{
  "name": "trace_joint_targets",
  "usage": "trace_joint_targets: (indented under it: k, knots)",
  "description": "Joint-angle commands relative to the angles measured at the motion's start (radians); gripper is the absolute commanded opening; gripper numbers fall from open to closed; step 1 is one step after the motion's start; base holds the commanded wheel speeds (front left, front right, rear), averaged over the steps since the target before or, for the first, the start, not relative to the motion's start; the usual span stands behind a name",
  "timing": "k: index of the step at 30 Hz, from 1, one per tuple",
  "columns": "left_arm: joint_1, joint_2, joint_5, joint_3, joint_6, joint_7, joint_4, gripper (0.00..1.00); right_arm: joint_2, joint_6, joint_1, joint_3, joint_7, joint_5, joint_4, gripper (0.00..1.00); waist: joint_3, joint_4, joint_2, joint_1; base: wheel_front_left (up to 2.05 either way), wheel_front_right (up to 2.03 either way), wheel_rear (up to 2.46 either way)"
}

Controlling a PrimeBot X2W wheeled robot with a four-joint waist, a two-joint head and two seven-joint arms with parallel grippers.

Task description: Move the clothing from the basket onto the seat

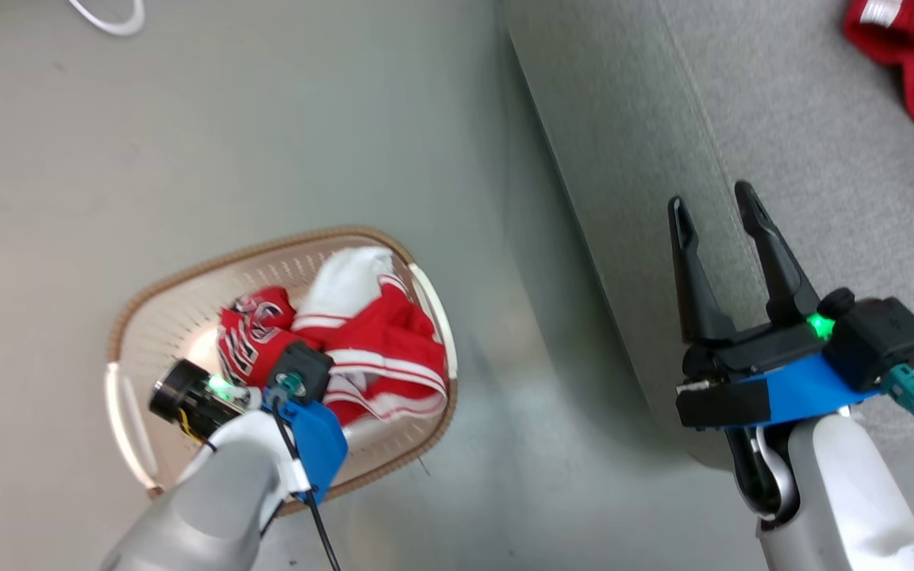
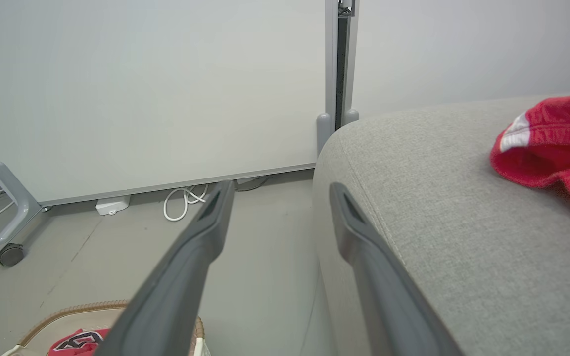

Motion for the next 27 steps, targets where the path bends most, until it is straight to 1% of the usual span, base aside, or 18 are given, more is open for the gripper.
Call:
trace_joint_targets:
  k: [1, 5, 6, 14, 18, 25, 27]
  knots:
    - [0.025, -0.017, -0.006, -0.002, -0.009, -0.011, -0.005, 0.00, 0.000, 0.000, 0.029, -0.008, 0.000, -0.016, 0.011, 1.00, -0.127, 0.070, -0.0001, 0.0001, 0.00, 0.00, 0.00]
    - [0.054, -0.043, -0.017, 0.003, -0.025, -0.016, -0.030, 0.00, 0.000, 0.000, 0.053, -0.014, 0.011, -0.031, 0.013, 1.00, -0.202, 0.098, -0.0001, 0.0001, 0.00, 0.00, 0.00]
    - [0.054, -0.043, -0.017, 0.003, -0.025, -0.016, -0.030, 0.00, 0.000, 0.000, 0.053, -0.014, 0.011, -0.031, 0.013, 1.00, -0.202, 0.098, -0.0001, 0.0001, 0.00, 0.00, 0.00]
    - [0.114, -0.080, -0.034, 0.035, -0.040, -0.016, -0.127, 0.00, 0.000, 0.000, 0.131, -0.032, 0.050, -0.034, 0.012, 1.00, -0.351, 0.154, -0.0001, 0.0001, 0.00, 0.00, 0.00]
    - [0.137, -0.090, -0.043, 0.047, -0.046, -0.016, -0.166, 0.00, 0.000, 0.000, 0.176, -0.036, 0.065, -0.034, 0.013, 1.00, -0.420, 0.177, -0.0001, 0.0001, 0.00, 0.00, 0.00]
    - [0.141, -0.108, -0.072, 0.053, -0.050, -0.016, -0.219, 0.00, 0.000, 0.000, 0.236, -0.028, 0.096, -0.016, 0.002, 1.00, -0.499, 0.209, -0.0001, 0.0001, 0.00, 0.00, 0.00]
    - [0.132, -0.114, -0.084, 0.039, -0.050, -0.016, -0.233, 0.00, 0.000, 0.000, 0.248, -0.027, 0.103, -0.014, 0.000, 1.00, -0.515, 0.218, -0.0001, 0.0001, 0.00, 0.00, 0.00]
